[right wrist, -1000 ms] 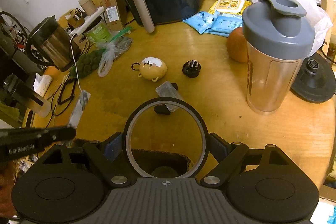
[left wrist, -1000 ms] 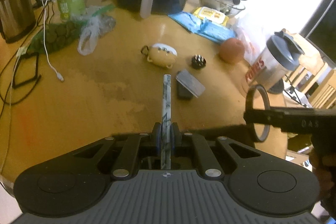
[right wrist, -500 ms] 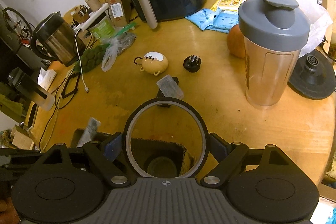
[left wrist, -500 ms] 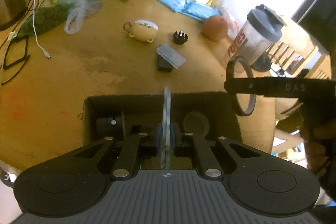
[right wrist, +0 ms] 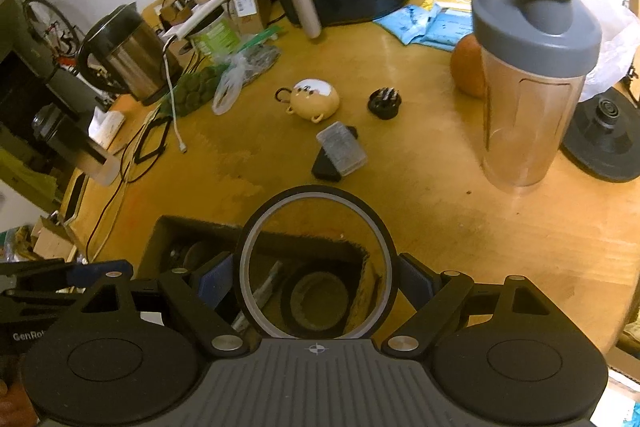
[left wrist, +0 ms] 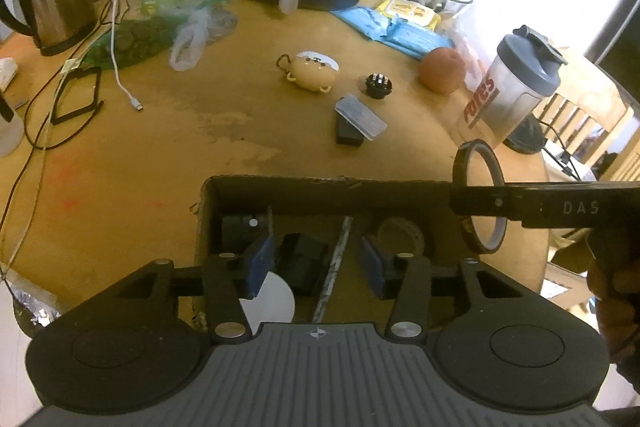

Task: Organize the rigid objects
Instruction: 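Carry the silver pen and clear tape roll over the cardboard box, then release the silver pen into the box with the left gripper while the right drops the tape roll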

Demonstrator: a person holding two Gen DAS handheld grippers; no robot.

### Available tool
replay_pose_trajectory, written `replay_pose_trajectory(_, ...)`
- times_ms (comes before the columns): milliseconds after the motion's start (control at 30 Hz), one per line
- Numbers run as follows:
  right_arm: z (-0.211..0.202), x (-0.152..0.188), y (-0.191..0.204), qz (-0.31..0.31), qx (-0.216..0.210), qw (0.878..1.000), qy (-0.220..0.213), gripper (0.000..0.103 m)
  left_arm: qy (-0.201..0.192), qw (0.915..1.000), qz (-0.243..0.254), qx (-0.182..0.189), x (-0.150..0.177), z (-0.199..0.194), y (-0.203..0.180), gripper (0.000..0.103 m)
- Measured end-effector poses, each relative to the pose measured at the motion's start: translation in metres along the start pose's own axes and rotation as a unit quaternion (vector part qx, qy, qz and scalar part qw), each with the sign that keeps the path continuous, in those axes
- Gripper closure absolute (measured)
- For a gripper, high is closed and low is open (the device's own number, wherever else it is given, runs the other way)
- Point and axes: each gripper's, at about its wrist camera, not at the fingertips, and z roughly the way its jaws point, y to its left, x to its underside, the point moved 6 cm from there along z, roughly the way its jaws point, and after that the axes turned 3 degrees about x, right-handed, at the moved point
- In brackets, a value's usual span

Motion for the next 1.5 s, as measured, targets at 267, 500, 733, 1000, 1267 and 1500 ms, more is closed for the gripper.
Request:
replay_pose_trajectory(267, -0.004, 0.002, 0.022, -0.035, -0.022, 0.999, 0.007, 0.015, -0.013, 0.9996, -0.017, -0.017, 0.005, -0.011, 0.007, 0.056)
replay_pose_trajectory(500, -0.003, -0.001, 0.044, -0.073, -0.044, 0.996, 0.014, 0.015, -0.022, 0.9983, -0.041, -0.035, 0.012, -0.022, 0.018, 0.056)
replay_pose_trajectory(733, 0.014, 0.011, 0.061, -0.128, -0.032, 0.99, 0.053, 0.0, -0.025, 0.9963, -0.066, -0.049, 0.019, -0.03, 0.03, 0.056)
replay_pose_trajectory(1000, 0.017, 0.019, 0.063, -0.136, -0.036, 0.988, 0.064, 0.0, -0.024, 0.9948, -0.081, -0.056, 0.022, -0.031, 0.035, 0.055)
replay_pose_trajectory(1267, 0.013, 0.013, 0.052, -0.124, -0.024, 0.99, 0.059, 0.0, -0.019, 0.9958, -0.068, -0.058, 0.017, -0.026, 0.032, 0.055)
replay_pose_trajectory(1500, 0.015, 0.012, 0.04, -0.103, -0.004, 0.993, 0.062, 0.0, -0.005, 0.9973, -0.052, -0.051, 0.009, -0.014, 0.029, 0.055)
